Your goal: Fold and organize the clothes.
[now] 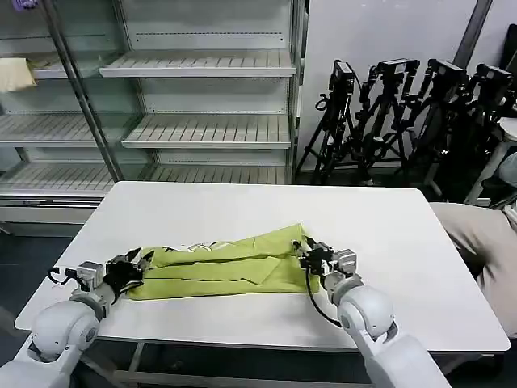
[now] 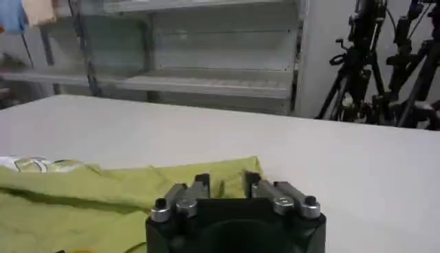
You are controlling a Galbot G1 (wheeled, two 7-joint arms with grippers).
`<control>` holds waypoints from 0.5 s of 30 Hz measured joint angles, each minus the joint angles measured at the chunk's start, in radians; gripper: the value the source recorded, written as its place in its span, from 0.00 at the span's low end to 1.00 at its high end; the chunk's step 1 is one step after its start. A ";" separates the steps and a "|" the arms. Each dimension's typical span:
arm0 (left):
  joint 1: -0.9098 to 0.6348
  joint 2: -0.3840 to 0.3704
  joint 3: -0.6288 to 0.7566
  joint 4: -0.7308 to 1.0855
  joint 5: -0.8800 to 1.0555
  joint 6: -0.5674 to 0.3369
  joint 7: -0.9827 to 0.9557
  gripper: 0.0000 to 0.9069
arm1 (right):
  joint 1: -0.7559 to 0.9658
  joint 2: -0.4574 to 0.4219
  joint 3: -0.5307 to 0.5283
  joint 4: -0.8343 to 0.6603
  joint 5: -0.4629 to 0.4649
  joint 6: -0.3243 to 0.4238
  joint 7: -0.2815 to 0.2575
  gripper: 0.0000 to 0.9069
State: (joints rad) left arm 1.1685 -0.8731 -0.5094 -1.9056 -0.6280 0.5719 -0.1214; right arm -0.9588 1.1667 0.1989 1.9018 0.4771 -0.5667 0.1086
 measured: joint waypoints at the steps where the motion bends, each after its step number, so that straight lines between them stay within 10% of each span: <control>1: -0.001 -0.003 0.005 -0.002 -0.015 0.001 -0.021 1.00 | -0.008 -0.004 0.006 0.009 -0.001 0.001 -0.003 1.00; 14: -0.001 -0.049 0.061 -0.024 -0.194 0.004 -0.263 1.00 | -0.116 -0.038 0.097 0.116 -0.017 0.013 -0.030 1.00; 15: -0.001 -0.052 0.064 -0.026 -0.203 0.004 -0.274 0.50 | -0.121 -0.038 0.101 0.120 -0.019 0.013 -0.031 1.00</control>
State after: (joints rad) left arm 1.1673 -0.9254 -0.4452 -1.9313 -0.8307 0.5757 -0.3952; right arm -1.0796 1.1287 0.3003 2.0219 0.4580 -0.5534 0.0780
